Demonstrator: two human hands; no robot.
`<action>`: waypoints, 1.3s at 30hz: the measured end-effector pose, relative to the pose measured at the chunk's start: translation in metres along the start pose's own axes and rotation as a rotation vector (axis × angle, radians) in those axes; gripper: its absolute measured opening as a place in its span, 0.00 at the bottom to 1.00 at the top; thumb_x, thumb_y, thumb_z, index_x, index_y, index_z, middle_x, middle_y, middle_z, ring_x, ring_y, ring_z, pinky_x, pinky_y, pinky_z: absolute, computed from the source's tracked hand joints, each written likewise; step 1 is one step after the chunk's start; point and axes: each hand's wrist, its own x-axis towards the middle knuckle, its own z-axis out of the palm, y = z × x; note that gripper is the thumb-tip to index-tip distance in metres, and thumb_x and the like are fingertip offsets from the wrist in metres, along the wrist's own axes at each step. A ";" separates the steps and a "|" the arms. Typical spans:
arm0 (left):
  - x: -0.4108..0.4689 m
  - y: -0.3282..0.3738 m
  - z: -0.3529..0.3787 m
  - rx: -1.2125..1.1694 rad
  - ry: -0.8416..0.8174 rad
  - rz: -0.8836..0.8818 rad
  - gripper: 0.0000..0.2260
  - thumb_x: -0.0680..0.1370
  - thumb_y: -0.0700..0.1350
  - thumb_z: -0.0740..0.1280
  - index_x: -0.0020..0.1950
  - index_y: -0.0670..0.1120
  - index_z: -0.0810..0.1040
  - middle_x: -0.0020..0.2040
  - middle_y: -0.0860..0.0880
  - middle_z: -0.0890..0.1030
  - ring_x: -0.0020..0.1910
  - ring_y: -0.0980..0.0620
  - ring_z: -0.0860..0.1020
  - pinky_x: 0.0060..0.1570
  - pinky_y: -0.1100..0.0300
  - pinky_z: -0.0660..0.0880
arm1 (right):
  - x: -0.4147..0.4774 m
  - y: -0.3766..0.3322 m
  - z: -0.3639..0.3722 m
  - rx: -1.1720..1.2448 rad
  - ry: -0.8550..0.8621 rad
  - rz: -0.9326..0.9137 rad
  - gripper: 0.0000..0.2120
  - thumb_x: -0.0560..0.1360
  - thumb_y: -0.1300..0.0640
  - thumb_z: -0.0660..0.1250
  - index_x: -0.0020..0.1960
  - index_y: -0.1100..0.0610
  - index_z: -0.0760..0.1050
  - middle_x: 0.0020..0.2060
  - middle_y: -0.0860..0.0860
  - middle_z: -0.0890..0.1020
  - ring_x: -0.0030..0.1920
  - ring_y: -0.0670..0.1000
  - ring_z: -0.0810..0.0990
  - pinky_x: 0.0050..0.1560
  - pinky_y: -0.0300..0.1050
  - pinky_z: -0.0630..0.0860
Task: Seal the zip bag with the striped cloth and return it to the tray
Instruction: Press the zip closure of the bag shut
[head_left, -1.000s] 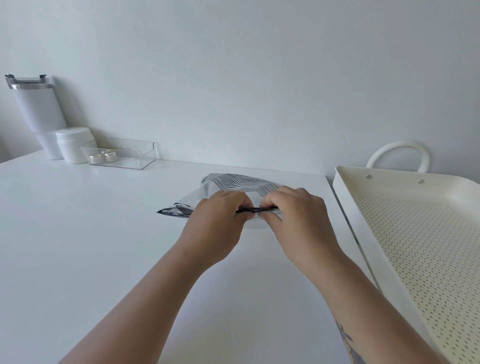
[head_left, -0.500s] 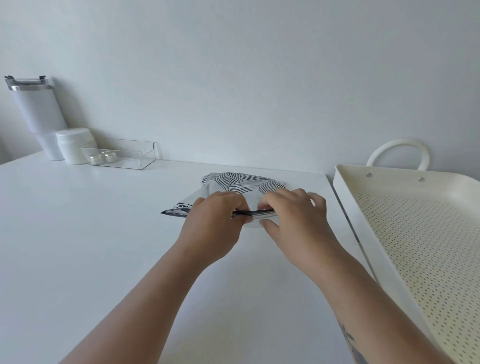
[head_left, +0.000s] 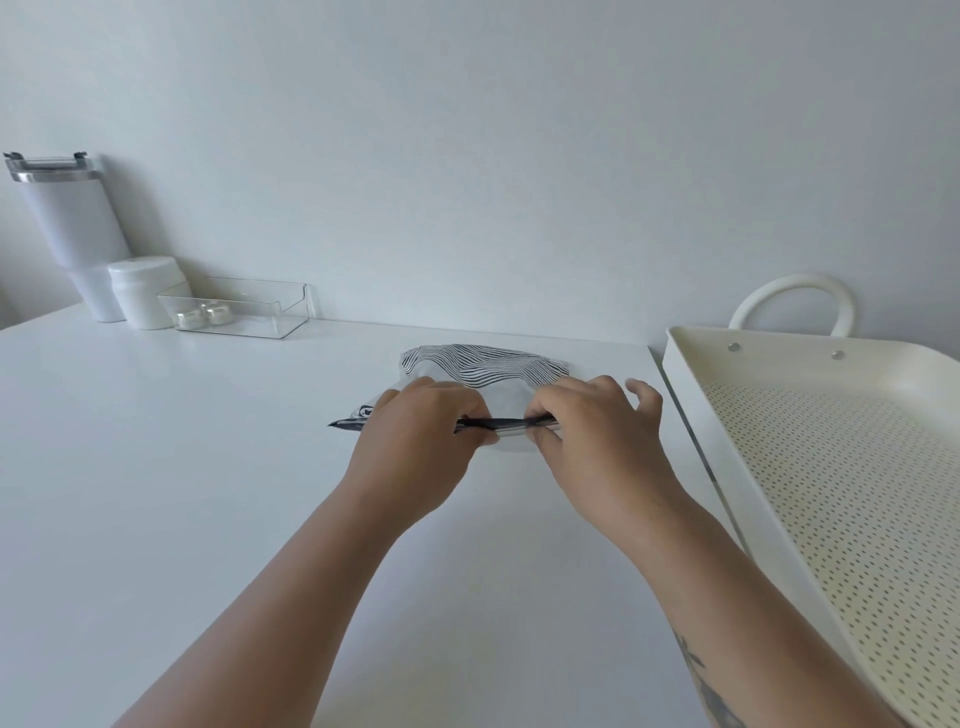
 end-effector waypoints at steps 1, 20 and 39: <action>0.000 0.001 0.001 0.003 0.005 -0.002 0.05 0.76 0.46 0.69 0.40 0.51 0.80 0.34 0.58 0.77 0.44 0.54 0.72 0.43 0.56 0.63 | -0.001 -0.001 0.000 -0.009 -0.003 -0.013 0.02 0.77 0.53 0.64 0.49 0.46 0.73 0.47 0.42 0.78 0.55 0.50 0.71 0.69 0.55 0.49; -0.002 -0.002 -0.007 0.015 -0.080 0.014 0.00 0.74 0.49 0.72 0.43 0.54 0.82 0.36 0.61 0.76 0.48 0.54 0.71 0.44 0.57 0.72 | 0.000 0.003 0.010 0.008 -0.028 -0.012 0.09 0.79 0.59 0.60 0.43 0.47 0.71 0.41 0.44 0.77 0.49 0.50 0.73 0.68 0.52 0.51; -0.001 0.002 -0.003 0.094 -0.050 0.028 0.04 0.74 0.51 0.71 0.46 0.53 0.79 0.41 0.58 0.78 0.46 0.54 0.71 0.48 0.58 0.65 | 0.001 0.002 0.010 0.013 -0.008 -0.035 0.09 0.78 0.59 0.62 0.43 0.47 0.71 0.39 0.43 0.75 0.46 0.49 0.74 0.65 0.49 0.54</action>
